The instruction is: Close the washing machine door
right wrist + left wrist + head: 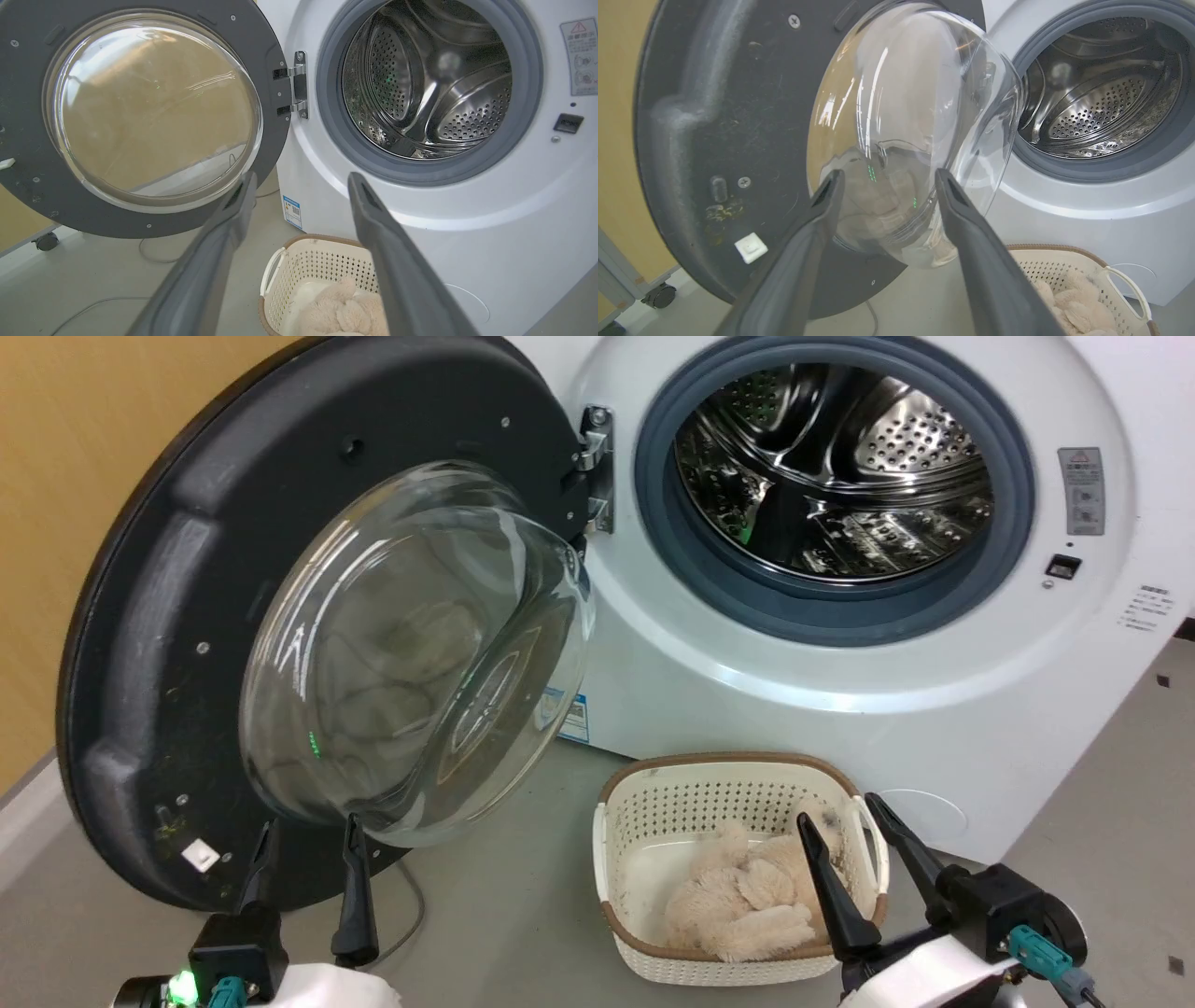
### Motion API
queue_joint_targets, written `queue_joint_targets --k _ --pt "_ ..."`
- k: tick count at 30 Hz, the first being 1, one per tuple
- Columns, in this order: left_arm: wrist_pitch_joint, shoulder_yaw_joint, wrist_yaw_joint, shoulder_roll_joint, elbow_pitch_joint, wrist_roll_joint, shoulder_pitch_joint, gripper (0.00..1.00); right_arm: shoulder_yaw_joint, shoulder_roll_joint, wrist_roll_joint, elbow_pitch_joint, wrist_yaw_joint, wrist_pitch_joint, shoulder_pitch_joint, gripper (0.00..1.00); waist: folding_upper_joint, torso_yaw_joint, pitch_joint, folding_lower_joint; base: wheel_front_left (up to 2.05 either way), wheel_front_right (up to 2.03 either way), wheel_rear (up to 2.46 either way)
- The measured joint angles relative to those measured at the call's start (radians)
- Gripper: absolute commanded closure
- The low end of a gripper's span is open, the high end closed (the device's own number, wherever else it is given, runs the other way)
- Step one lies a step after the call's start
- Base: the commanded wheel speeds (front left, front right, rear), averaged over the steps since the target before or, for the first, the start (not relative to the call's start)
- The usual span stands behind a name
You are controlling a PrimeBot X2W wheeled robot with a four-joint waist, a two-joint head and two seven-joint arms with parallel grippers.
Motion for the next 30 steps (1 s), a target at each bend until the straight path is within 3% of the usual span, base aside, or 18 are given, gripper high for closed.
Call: queue_joint_targets --k 30 --pt "-0.062 0.03 0.04 0.0 -0.039 -0.025 0.042 0.0 0.085 -0.006 0.056 0.063 0.0 -0.062 -0.049 0.0 0.0 0.129 0.008 0.0 0.0 0.0 0.0"
